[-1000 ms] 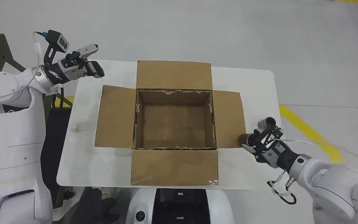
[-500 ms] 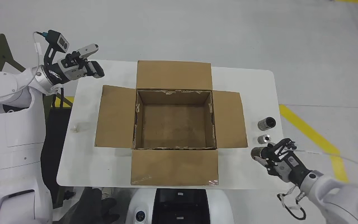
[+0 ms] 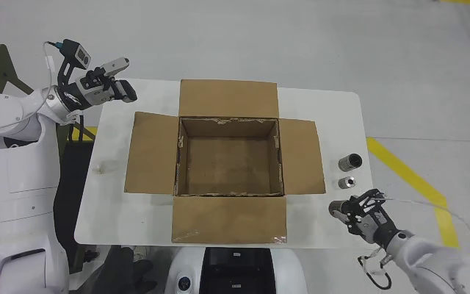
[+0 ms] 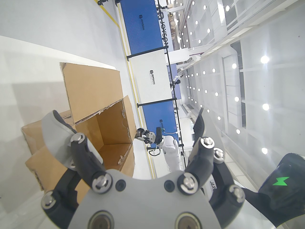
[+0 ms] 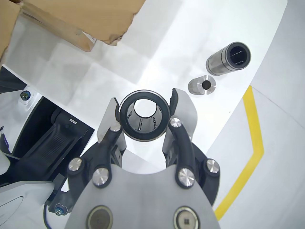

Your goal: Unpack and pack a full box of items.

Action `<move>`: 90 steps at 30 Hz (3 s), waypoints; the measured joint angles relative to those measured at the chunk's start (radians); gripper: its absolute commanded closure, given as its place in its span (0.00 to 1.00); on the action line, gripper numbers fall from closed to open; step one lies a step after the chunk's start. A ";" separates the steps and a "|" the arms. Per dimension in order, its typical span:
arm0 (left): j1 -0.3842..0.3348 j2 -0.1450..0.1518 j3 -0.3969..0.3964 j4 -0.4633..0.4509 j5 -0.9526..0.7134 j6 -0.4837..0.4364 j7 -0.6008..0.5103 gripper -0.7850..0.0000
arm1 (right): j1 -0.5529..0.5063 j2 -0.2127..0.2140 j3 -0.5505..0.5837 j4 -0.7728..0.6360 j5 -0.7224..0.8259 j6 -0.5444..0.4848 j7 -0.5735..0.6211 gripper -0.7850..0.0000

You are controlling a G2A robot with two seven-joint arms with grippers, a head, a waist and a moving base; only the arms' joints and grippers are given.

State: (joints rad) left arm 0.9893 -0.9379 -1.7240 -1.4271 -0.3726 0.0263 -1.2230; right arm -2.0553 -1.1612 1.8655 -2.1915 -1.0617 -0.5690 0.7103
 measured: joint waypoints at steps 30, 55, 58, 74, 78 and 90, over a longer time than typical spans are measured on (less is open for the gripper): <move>0.000 0.000 0.000 0.000 0.000 0.000 0.000 0.00 | 0.114 0.007 -0.099 0.243 -0.052 0.152 -0.148 1.00; 0.000 0.000 0.000 0.000 0.000 0.000 0.000 0.00 | 0.154 0.008 -0.124 0.302 -0.034 0.203 -0.152 1.00; 0.000 0.000 0.000 0.000 0.000 0.000 0.000 0.00 | 0.172 0.009 -0.127 0.324 -0.019 0.202 -0.152 1.00; 0.000 0.000 0.000 0.000 0.000 0.000 0.000 0.00 | 0.204 0.012 -0.135 0.373 0.006 0.245 -0.165 0.57; 0.000 0.000 0.000 0.000 0.000 0.000 0.000 0.00 | 0.207 0.013 -0.140 0.377 0.008 0.255 -0.163 0.06; 0.000 0.000 0.000 0.000 0.000 0.000 0.000 0.00 | 0.138 0.017 -0.100 0.294 0.001 0.278 -0.175 0.00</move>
State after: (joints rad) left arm 0.9893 -0.9379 -1.7240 -1.4271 -0.3726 0.0263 -1.2230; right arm -1.9178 -1.1443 1.7652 -1.8979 -1.0604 -0.2909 0.5349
